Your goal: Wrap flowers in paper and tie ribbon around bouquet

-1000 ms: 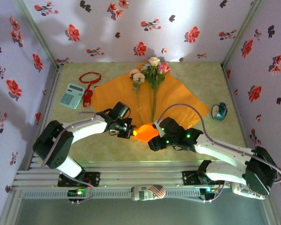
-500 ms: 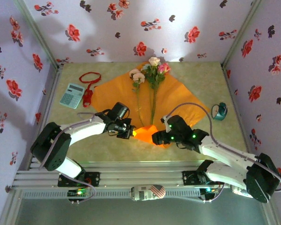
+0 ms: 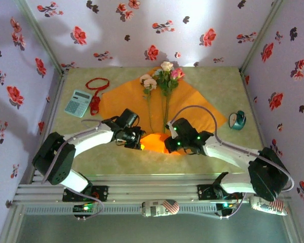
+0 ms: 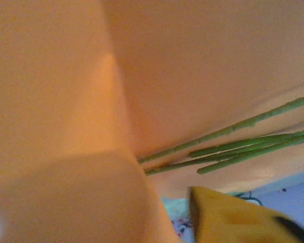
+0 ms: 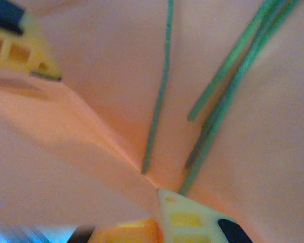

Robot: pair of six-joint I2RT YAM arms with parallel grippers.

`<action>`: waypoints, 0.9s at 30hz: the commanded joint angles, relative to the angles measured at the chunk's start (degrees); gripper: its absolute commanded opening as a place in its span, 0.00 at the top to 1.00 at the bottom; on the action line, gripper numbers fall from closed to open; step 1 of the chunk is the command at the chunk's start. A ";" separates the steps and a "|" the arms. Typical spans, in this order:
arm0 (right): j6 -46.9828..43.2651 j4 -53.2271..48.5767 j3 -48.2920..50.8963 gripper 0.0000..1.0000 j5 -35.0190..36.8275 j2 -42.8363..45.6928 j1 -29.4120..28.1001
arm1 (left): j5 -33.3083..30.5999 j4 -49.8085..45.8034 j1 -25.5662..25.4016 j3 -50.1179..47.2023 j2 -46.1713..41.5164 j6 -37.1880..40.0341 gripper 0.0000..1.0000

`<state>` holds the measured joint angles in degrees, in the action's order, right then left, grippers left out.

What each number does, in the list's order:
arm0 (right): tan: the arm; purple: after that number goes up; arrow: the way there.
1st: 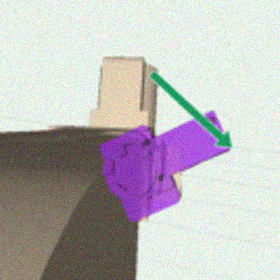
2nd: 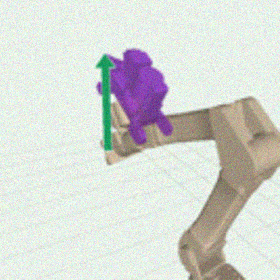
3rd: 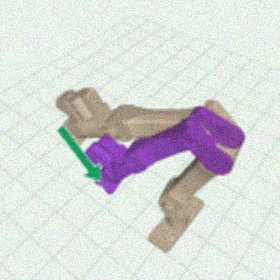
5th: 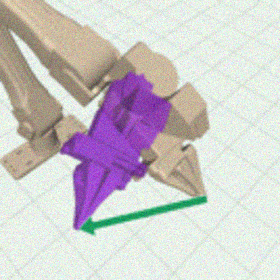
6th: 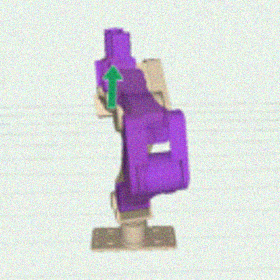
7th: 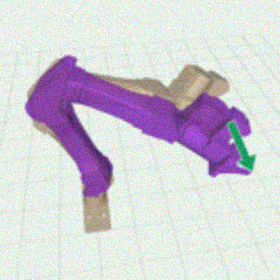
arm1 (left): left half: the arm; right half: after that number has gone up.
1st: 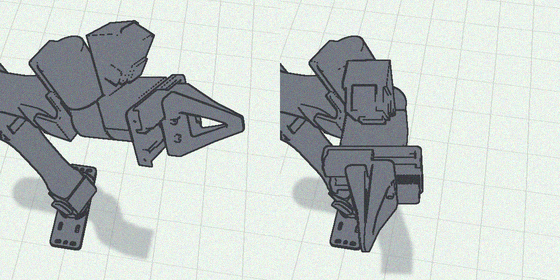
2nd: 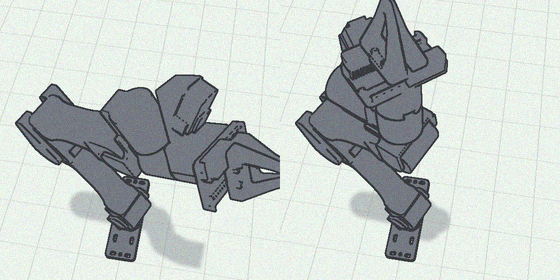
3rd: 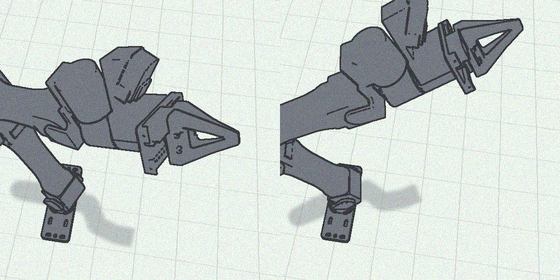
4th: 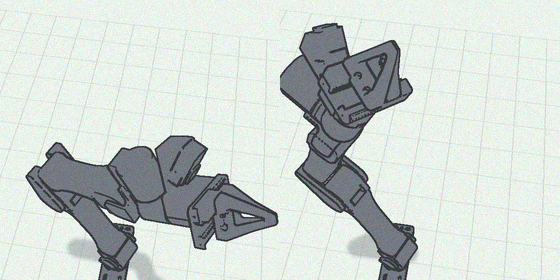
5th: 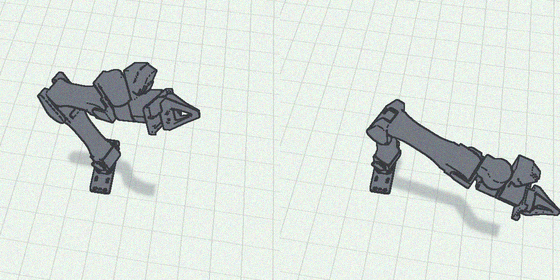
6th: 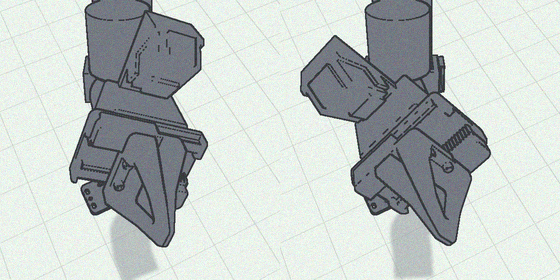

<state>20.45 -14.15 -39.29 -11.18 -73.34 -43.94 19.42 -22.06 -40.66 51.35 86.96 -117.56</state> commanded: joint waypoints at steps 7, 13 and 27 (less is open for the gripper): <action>-5.74 -13.25 -13.34 1.00 -4.35 -12.00 4.77 | -14.36 -18.58 4.01 4.37 -12.67 31.02 0.31; -7.49 -19.17 -20.83 1.00 -9.89 -18.83 8.44 | -17.46 -15.42 2.97 -4.50 -20.21 43.40 0.45; -10.84 -25.87 -30.79 1.00 -14.62 -29.00 11.59 | -21.73 28.47 2.78 -27.00 -18.74 42.09 0.36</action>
<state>11.29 -37.65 -68.12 -24.05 -101.21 -32.82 0.12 -6.37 -37.60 26.87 66.52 -76.05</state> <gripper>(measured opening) 0.062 0.642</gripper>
